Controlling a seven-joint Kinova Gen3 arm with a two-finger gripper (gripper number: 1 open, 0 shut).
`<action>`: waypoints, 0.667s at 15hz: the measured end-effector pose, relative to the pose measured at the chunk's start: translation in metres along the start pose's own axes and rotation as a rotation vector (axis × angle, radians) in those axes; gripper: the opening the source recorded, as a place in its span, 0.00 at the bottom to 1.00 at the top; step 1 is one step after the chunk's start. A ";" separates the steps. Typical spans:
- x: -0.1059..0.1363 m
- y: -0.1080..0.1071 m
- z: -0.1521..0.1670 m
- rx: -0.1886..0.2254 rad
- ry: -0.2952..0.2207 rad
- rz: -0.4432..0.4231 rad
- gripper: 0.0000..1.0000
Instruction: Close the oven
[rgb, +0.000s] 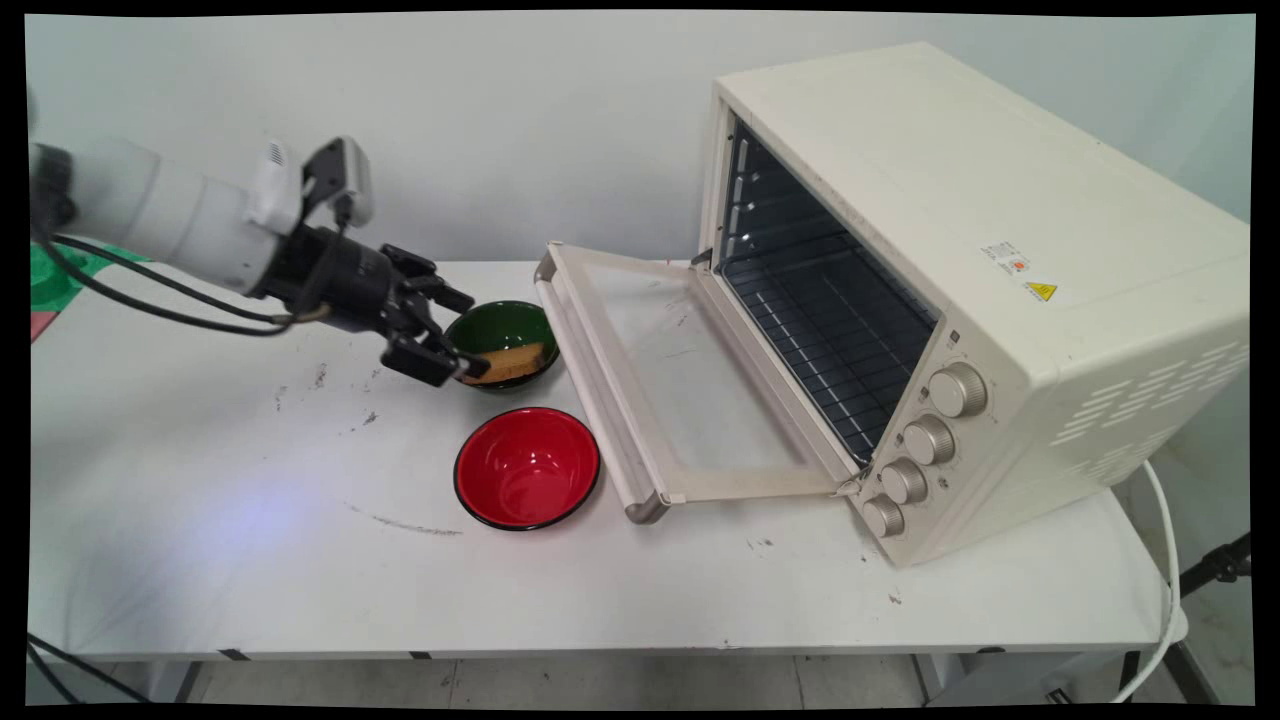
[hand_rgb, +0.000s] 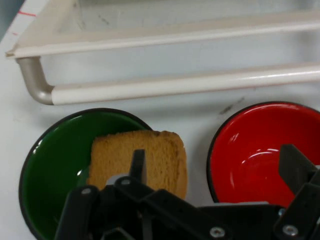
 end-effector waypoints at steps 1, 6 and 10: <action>0.000 0.000 0.005 -0.001 -0.005 0.006 1.00; -0.004 0.001 0.042 -0.007 -0.030 0.042 1.00; -0.003 0.001 0.066 -0.001 -0.032 0.041 1.00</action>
